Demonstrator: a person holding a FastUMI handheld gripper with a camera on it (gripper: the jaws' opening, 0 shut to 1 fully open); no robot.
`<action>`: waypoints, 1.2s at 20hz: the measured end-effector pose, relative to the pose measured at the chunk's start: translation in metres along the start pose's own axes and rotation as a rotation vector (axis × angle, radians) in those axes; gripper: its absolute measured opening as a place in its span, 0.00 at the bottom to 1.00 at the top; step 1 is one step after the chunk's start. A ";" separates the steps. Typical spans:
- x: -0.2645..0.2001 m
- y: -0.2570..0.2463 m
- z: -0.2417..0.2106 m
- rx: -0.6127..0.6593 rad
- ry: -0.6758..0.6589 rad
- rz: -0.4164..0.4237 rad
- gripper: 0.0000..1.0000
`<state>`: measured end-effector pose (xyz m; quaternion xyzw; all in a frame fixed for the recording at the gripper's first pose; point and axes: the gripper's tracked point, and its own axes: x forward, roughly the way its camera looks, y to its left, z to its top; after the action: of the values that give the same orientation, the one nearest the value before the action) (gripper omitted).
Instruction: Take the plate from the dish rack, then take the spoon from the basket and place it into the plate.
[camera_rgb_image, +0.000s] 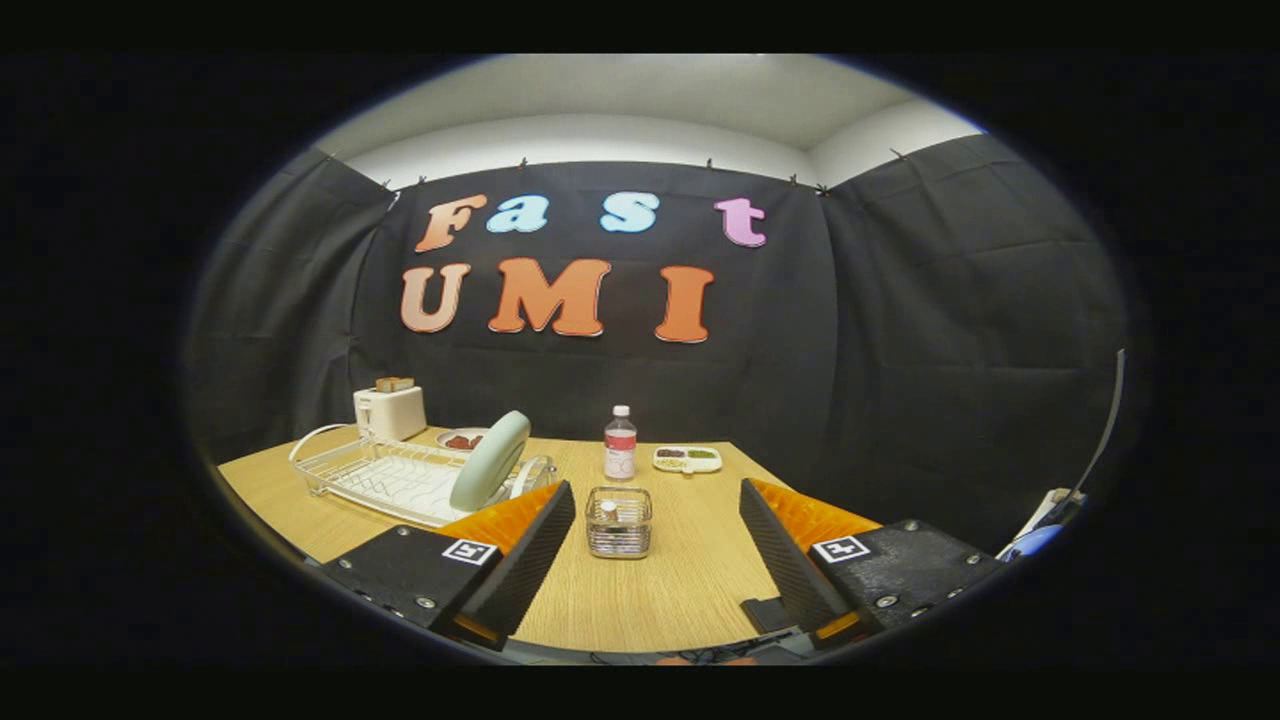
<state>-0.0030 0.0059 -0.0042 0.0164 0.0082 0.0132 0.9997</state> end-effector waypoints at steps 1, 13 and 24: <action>0.000 0.001 -0.001 0.001 0.001 0.001 0.99; 0.017 0.009 0.001 0.012 0.027 0.019 0.99; 0.110 0.115 0.036 -0.010 0.110 0.220 0.99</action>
<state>0.1042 0.1221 0.0342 0.0115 0.0609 0.1238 0.9904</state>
